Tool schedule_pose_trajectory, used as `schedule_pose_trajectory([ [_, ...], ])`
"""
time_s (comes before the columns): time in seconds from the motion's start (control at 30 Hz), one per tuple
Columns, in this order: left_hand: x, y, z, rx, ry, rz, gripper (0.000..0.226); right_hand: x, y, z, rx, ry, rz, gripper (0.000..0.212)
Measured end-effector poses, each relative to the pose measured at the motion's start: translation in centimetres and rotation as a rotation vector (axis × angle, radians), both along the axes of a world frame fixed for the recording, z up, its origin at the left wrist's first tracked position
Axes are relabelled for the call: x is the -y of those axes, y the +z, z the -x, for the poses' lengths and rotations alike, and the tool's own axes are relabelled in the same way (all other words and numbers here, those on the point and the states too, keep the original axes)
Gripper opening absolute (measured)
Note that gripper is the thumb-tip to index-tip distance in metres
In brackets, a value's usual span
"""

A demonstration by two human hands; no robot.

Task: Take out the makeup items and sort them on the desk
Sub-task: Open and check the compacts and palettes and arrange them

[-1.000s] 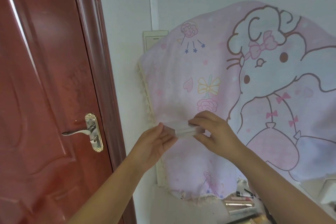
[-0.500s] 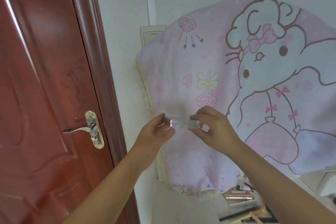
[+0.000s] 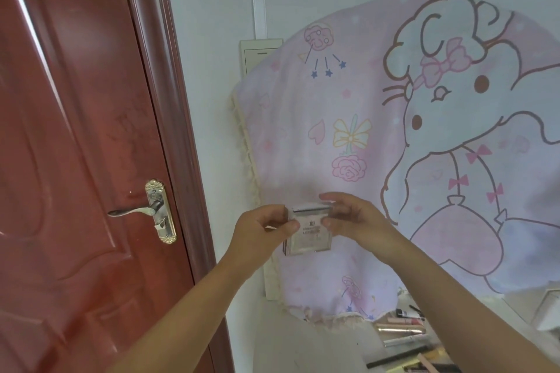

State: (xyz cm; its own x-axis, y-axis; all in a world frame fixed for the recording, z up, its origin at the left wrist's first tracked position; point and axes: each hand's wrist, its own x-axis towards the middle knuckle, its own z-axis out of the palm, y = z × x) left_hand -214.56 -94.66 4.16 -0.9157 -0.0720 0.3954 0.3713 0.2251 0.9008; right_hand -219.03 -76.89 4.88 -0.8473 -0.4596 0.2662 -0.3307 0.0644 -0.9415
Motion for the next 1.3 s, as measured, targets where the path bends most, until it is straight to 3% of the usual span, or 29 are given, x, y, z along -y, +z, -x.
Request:
schedule_pose_trajectory([
  [0.13, 0.0, 0.2, 0.0, -0.018, -0.055, -0.032, 0.036, -0.6, 0.3, 0.2, -0.017, 0.044, 0.130, 0.040],
  [0.23, 0.0, 0.2, -0.2, 0.007, -0.189, -0.126, 0.045, -0.3, -0.3, 0.3, 0.099, 0.097, 0.383, 0.018],
  [0.33, 0.2, -0.5, -0.4, 0.007, -0.279, -0.028, 0.063, 0.1, -1.4, 0.7, 0.278, 0.127, 0.536, 0.048],
  [0.43, -0.3, -0.6, -0.1, 0.003, -0.290, -0.078, 0.058, 1.0, -2.2, 0.0, 0.418, 0.149, 0.594, 0.047],
  [0.53, -0.5, -0.7, 0.3, 0.032, -0.312, -0.199, 0.030, 1.8, -2.4, -0.8, 0.452, 0.138, 0.536, 0.016],
  [0.63, -0.2, -1.4, 0.3, 0.084, -0.390, -0.167, 0.027, 2.3, -2.7, -0.9, 0.454, 0.067, 0.468, 0.021],
  [0.77, 0.1, -2.4, 0.3, 0.141, -0.300, 0.047, 0.027, 2.1, -2.9, -0.4, 0.412, -0.045, 0.473, 0.024],
  [0.87, 0.1, -2.4, 0.0, 0.164, -0.196, 0.102, 0.025, 1.9, -2.8, -0.3, 0.394, -0.078, 0.416, 0.023],
  [0.93, 0.6, -2.2, 0.2, 0.048, 0.012, 0.237, 0.014, 1.8, -2.4, -0.3, 0.309, -0.101, 0.273, 0.021],
  [1.0, 1.4, -1.9, 0.2, -0.141, 0.162, 0.491, 0.004, 1.5, -1.8, -0.3, 0.219, -0.060, 0.162, 0.024],
  [1.13, 1.8, -1.4, 0.4, -0.367, 0.185, 0.689, 0.023, 1.1, -0.5, -0.3, 0.129, 0.047, -0.043, 0.023],
  [1.23, 1.9, -1.2, 0.5, -0.438, 0.171, 0.698, 0.034, 1.2, -0.4, -0.3, -0.038, 0.002, -0.172, 0.015],
  [1.3, 1.8, -1.1, 0.2, -0.422, 0.161, 0.515, 0.030, 1.1, -0.8, -0.4, -0.206, -0.058, -0.197, 0.019],
])
